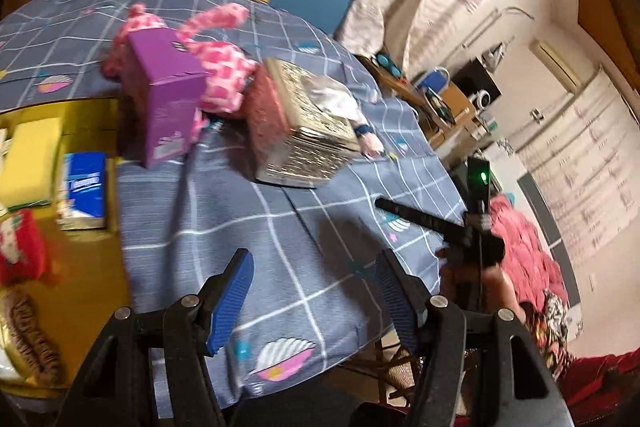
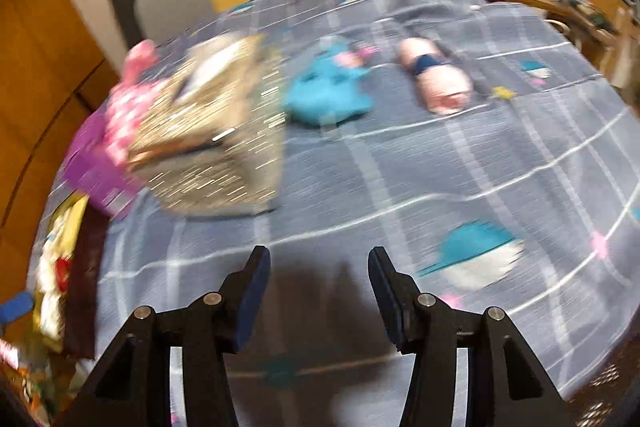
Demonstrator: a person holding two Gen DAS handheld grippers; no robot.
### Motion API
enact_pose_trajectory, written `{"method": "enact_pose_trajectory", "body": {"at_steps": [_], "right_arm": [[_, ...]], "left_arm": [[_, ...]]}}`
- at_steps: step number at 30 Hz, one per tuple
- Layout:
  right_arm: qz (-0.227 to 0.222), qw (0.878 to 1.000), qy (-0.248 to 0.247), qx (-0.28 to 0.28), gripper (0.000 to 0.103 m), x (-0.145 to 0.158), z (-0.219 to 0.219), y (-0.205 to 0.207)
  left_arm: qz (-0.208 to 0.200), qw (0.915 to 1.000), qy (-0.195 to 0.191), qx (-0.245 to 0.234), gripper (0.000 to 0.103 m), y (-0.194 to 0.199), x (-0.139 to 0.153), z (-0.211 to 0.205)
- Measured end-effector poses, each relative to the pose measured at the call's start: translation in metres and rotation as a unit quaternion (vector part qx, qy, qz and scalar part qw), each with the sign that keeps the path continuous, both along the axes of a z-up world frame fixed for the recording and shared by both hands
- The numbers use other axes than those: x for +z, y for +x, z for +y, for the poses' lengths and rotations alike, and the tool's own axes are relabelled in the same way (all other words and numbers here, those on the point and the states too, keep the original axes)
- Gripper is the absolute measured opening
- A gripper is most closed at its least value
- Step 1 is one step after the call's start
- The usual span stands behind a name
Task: Organize soft objects
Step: 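Grasp the pink fuzzy roll with the blue band with the right tool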
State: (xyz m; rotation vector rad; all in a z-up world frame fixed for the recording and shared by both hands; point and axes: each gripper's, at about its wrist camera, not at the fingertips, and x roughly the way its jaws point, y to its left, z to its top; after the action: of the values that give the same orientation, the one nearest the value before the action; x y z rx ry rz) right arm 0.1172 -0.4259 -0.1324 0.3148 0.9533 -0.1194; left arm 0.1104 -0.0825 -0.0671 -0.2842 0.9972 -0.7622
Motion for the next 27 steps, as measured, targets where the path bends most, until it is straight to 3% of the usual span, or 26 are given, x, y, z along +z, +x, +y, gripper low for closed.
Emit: {"method": "enact_pose_trajectory", "body": {"at_steps": [6, 11, 18, 25, 26, 27], "right_arm": [[-0.027, 0.998, -0.051, -0.036, 0.052, 0.013, -0.058, 0.032], [-0.048, 0.994, -0.081, -0.057, 0.056, 0.02, -0.101, 0.09], [-0.003, 0.995, -0.072, -0.072, 0.056, -0.006, -0.136, 0.165], [0.031, 0.995, -0.065, -0.066, 0.056, -0.039, -0.143, 0.188], [0.033, 0.995, -0.062, -0.068, 0.055, -0.042, -0.145, 0.189], [0.034, 0.995, -0.059, -0.068, 0.047, -0.044, -0.148, 0.19]], "left_arm": [[0.014, 0.9996, 0.008, -0.023, 0.064, 0.005, -0.004, -0.029], [0.015, 0.9991, 0.017, -0.034, 0.064, 0.009, -0.001, -0.047], [0.02, 0.9992, 0.021, -0.026, 0.064, 0.015, -0.003, -0.052], [0.029, 0.999, 0.027, -0.022, 0.064, 0.022, -0.009, -0.059], [0.029, 0.9989, 0.028, -0.024, 0.064, 0.022, -0.01, -0.061], [0.029, 0.9988, 0.031, -0.027, 0.064, 0.023, -0.01, -0.064]]}}
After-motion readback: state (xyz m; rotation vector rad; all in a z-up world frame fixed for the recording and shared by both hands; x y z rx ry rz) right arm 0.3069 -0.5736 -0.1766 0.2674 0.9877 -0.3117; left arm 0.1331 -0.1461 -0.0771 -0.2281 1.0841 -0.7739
